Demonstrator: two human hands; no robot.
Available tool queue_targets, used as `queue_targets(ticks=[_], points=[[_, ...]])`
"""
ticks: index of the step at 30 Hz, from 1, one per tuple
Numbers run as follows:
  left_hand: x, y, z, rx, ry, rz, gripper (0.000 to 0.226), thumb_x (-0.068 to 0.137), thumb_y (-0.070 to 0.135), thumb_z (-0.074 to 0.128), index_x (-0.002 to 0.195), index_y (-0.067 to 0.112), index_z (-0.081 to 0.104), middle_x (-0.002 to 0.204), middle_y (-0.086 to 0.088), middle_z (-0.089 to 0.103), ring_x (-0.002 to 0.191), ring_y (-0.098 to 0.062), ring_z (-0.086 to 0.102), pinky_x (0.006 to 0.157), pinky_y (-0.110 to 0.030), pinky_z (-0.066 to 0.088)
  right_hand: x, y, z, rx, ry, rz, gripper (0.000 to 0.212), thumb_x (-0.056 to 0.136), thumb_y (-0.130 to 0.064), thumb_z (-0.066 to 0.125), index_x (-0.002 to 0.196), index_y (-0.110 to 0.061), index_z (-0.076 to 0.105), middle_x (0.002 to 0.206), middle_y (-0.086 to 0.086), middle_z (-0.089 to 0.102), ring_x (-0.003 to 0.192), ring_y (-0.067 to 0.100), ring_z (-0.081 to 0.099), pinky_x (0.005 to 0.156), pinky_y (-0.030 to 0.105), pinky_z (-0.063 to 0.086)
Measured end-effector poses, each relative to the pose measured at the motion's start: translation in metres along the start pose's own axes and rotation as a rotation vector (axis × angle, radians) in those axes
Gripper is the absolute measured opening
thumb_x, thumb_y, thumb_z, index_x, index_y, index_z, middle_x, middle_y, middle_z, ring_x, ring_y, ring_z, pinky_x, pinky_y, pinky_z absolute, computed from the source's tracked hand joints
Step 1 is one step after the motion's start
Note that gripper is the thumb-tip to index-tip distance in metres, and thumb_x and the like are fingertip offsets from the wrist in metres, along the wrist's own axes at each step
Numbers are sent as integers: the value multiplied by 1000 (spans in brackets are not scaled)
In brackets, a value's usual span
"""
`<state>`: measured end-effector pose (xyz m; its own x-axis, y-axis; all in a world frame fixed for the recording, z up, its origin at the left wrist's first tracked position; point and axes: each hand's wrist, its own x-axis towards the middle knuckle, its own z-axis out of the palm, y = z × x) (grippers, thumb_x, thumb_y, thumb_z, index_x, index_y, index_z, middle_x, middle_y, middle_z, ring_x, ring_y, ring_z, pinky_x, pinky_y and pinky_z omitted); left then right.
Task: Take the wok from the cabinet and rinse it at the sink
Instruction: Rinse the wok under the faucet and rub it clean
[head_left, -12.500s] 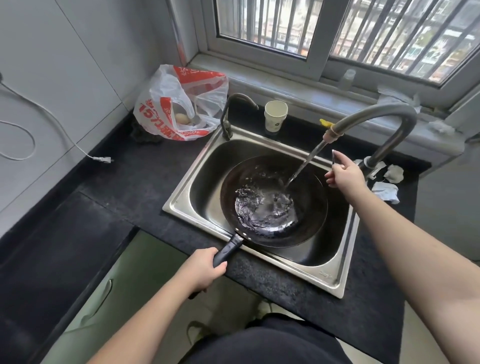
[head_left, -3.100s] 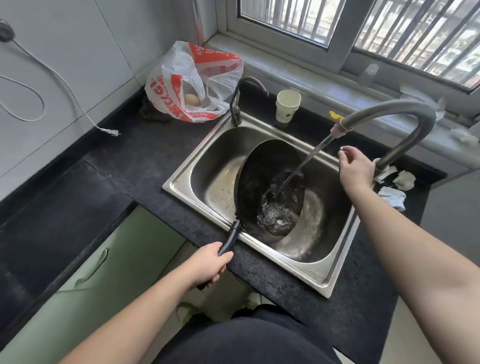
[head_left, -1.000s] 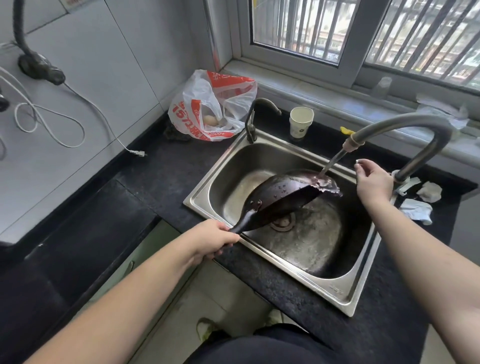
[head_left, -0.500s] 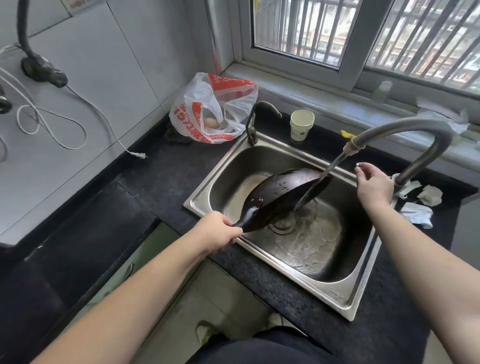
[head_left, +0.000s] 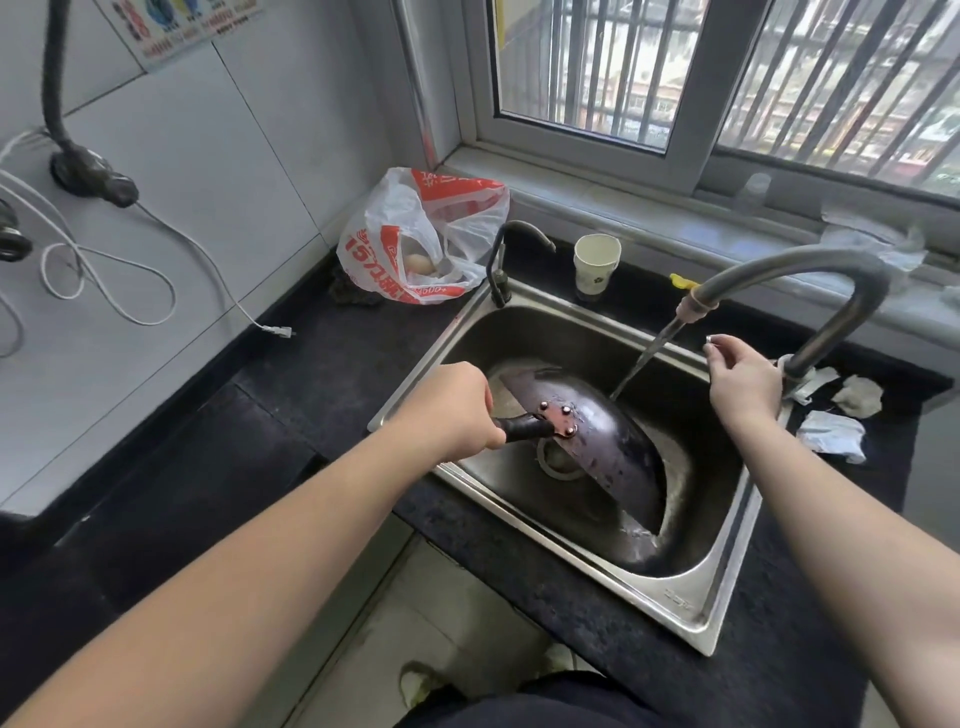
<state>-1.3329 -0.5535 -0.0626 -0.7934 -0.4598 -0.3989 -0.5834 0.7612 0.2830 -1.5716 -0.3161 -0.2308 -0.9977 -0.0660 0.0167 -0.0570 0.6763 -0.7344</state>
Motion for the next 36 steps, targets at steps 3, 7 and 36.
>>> queue_targets(ticks=[3, 7, 36], points=[[-1, 11, -3, 61, 27, 30, 23, 72, 33, 77, 88, 17, 75, 77, -1, 71, 73, -17, 68, 68, -30, 58, 0, 0, -1, -6, 1, -2, 31, 96, -37, 54, 118, -20, 67, 111, 7, 71, 107, 27, 62, 84, 26, 40], [1, 19, -5, 71, 37, 56, 21, 73, 31, 78, 89, 17, 76, 78, -1, 70, 73, -16, 67, 69, -29, 58, 1, 2, -1, 8, -2, -7, 31, 96, -36, 54, 118, -20, 68, 112, 6, 72, 107, 26, 62, 89, 28, 42], [-16, 17, 14, -374, 262, 263, 24, 75, 33, 79, 96, 23, 75, 73, 15, 66, 71, 5, 63, 63, -3, 44, 3, 8, 1, 69, 7, -13, 28, 94, -37, 56, 115, -24, 70, 107, 2, 73, 101, 22, 64, 88, 32, 48]])
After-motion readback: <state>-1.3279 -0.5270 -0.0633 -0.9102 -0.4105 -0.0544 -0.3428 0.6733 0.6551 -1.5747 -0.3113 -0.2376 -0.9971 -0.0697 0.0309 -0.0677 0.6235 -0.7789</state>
